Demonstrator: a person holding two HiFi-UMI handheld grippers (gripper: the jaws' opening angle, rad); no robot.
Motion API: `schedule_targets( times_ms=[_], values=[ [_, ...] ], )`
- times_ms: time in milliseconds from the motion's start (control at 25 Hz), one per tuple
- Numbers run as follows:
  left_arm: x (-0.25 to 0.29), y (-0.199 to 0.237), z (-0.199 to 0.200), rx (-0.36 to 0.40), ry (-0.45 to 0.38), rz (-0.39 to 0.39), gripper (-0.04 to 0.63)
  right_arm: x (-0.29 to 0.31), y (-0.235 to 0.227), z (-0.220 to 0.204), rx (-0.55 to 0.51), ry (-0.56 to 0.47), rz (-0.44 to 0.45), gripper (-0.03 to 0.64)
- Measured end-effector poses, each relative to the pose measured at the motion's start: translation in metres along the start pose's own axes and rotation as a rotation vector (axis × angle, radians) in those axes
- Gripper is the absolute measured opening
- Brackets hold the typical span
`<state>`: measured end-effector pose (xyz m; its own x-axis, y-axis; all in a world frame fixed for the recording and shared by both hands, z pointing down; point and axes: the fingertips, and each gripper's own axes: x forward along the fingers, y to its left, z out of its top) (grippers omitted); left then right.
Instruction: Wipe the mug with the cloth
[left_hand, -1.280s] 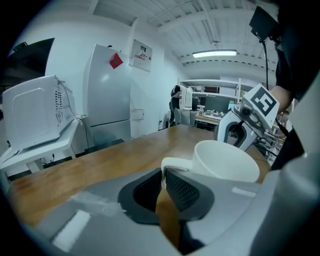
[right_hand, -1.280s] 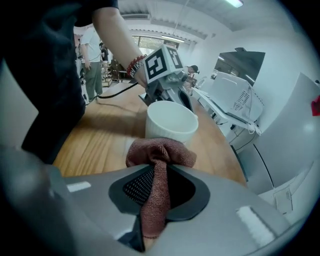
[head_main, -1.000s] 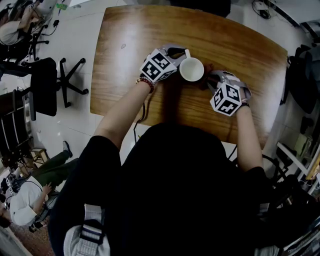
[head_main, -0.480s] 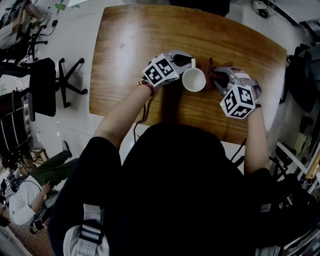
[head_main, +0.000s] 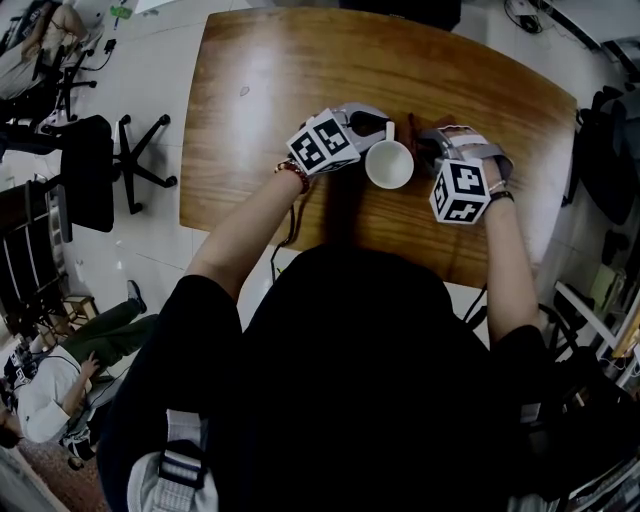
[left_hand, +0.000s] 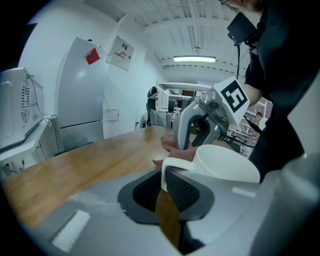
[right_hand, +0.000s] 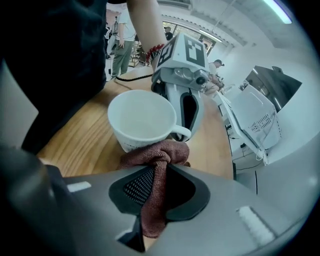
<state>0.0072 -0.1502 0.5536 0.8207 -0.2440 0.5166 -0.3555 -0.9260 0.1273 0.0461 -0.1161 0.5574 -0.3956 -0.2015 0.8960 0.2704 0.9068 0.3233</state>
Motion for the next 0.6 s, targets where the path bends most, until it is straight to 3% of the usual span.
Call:
schedule_targets(
  times_ms=[480,600],
  values=[
    [-0.003,-0.001,-0.001,-0.037,-0.016,0.005,0.029,0.031,0.005,-0.010,0.127,0.047,-0.031,0.067],
    [-0.008,0.000,-0.006,-0.058,-0.012,0.025,0.066,0.027,0.003,-0.012,0.199,0.035,-0.056,0.073]
  ],
)
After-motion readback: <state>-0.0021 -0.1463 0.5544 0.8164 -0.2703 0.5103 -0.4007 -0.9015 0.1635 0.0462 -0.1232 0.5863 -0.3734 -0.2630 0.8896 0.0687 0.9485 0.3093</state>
